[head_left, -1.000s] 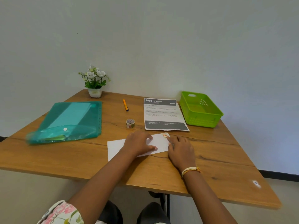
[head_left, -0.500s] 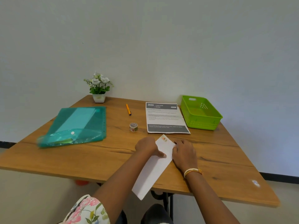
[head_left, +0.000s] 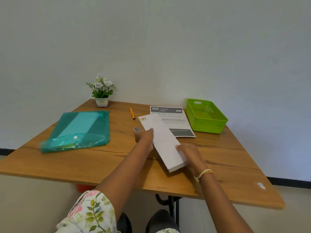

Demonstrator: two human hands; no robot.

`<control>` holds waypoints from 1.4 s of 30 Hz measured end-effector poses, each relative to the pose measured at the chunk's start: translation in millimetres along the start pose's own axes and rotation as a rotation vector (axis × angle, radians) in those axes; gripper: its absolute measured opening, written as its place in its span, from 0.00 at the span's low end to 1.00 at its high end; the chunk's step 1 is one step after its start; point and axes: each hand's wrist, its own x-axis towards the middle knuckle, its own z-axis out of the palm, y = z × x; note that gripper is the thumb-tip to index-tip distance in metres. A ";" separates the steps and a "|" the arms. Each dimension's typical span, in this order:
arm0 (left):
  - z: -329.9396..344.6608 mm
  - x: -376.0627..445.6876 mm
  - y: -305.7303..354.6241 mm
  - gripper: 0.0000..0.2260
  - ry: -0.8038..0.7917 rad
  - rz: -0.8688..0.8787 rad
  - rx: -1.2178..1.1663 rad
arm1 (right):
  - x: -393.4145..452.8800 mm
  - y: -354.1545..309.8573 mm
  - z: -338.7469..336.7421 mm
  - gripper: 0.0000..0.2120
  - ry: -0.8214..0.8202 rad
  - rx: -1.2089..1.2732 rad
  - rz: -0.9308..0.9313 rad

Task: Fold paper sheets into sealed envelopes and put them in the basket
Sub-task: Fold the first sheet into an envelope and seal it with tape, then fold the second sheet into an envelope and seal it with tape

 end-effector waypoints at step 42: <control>12.6 17.7 -76.9 0.13 -0.338 1.125 1.136 | 194.9 -93.2 -126.0 0.18 0.432 -0.391 0.037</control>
